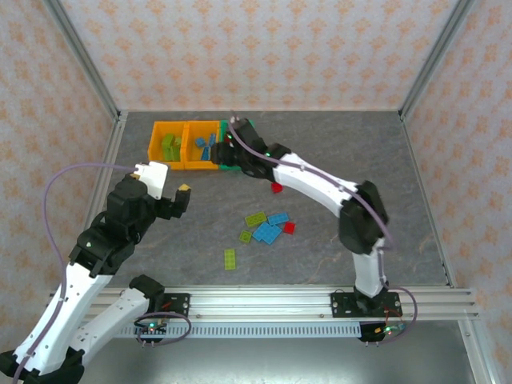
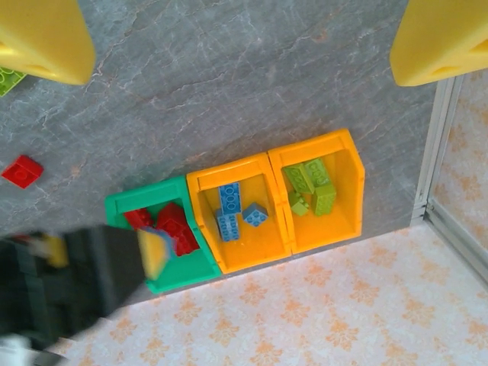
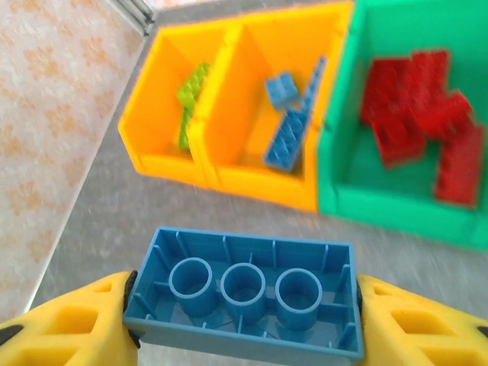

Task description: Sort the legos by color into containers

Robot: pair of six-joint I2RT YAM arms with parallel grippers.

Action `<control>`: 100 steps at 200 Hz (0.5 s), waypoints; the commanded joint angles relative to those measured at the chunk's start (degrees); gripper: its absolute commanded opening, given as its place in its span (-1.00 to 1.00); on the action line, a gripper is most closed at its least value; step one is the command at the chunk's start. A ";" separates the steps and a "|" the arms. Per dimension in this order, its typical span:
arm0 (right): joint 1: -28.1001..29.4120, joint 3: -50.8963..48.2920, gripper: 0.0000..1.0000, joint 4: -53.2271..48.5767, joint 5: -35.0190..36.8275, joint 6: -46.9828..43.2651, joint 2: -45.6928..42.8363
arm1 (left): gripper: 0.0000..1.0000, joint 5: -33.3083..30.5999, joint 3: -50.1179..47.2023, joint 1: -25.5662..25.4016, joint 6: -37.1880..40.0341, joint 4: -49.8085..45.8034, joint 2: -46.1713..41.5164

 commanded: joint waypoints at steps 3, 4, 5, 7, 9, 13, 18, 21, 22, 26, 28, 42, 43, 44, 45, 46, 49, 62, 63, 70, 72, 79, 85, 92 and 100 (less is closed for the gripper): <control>-1.88 14.28 0.11 -3.58 2.17 -4.32 12.65 | 1.00 -0.39 -0.77 0.57 -0.88 1.60 0.45; -1.95 14.94 0.11 -3.75 2.14 -4.40 13.22 | 1.00 -0.42 -0.77 0.57 -0.88 1.62 0.47; -2.02 15.62 0.10 -3.92 2.12 -4.53 13.68 | 1.00 -0.39 -0.73 0.57 -0.88 1.59 0.47; -2.12 16.83 0.10 -4.24 2.06 -4.69 14.68 | 1.00 -0.30 -0.74 0.57 -0.82 1.53 0.52; -2.17 18.34 0.11 -4.54 1.91 -4.93 15.40 | 1.00 -0.26 -0.77 0.66 -0.80 1.53 0.56; -2.33 21.19 0.11 -5.23 1.57 -5.41 17.61 | 1.00 -0.33 -0.84 0.67 -0.80 1.49 0.69; -2.49 24.45 0.11 -6.22 1.11 -6.30 20.06 | 1.00 -0.31 -0.79 0.66 -0.73 1.39 0.83; -2.57 26.96 0.11 -6.73 0.81 -6.83 21.49 | 1.00 -0.36 -0.78 0.66 -0.71 1.39 0.92; -2.60 27.69 0.11 -6.90 0.75 -6.93 21.99 | 1.00 -0.36 -0.82 0.70 -0.71 1.34 0.92; -2.62 30.65 0.11 -7.66 0.53 -7.71 23.91 | 1.00 -0.55 -0.84 0.66 -0.73 1.32 1.04; -2.67 31.58 0.12 -8.06 0.34 -8.00 24.84 | 1.00 -0.65 -0.86 0.66 -0.74 1.26 1.10; -2.71 40.98 0.14 -9.30 -1.05 -10.12 30.70 | 1.00 -0.85 -0.93 0.66 -0.70 1.39 1.32; -2.71 41.56 0.14 -9.29 -1.10 -10.25 31.04 | 1.00 -0.87 -0.90 0.66 -0.70 1.39 1.34; -2.76 42.11 0.14 -9.28 -1.13 -10.40 31.38 | 1.00 -0.92 -0.88 0.66 -0.71 1.39 1.35; -2.78 42.61 0.15 -9.28 -1.18 -10.47 31.77 | 1.00 -0.90 -0.87 0.66 -0.71 1.39 1.35; -2.79 43.07 0.15 -9.23 -1.26 -10.51 32.09 | 1.00 -0.94 -0.91 0.66 -0.66 1.39 1.36; -2.80 44.29 0.16 -9.19 -1.40 -10.76 33.06 | 1.00 -0.97 -0.89 0.66 -0.66 1.39 1.44; -2.95 48.74 0.20 -8.17 -1.94 -11.48 36.07 | 1.00 -0.82 -1.05 0.78 -0.70 1.45 1.69; -2.96 48.82 0.21 -7.93 -1.98 -11.54 36.22 | 1.00 -0.81 -1.09 0.76 -0.66 1.47 1.70; -2.97 49.01 0.25 -6.22 -2.19 -11.74 36.82 | 1.00 -0.73 -1.12 0.78 -0.78 1.40 1.88; -2.97 48.93 0.26 -5.61 -2.25 -11.79 36.88 | 1.00 -0.67 -1.10 0.75 -0.79 1.39 1.95; -2.99 48.69 0.33 -3.81 -2.83 -12.25 37.03 | 1.00 -0.63 -1.13 0.74 -0.82 1.39 2.15; -2.97 48.69 0.43 -2.75 -3.07 -12.65 36.99 | 1.00 -0.55 -1.12 0.83 -0.87 1.29 2.28; -2.97 49.01 0.54 -2.05 -3.17 -12.86 36.99 | 1.00 -0.54 -1.10 0.77 -0.88 1.29 2.48; -2.97 50.00 0.59 -2.25 -2.92 -13.07 36.84 | 1.00 -0.55 -1.13 0.76 -0.88 1.29 2.67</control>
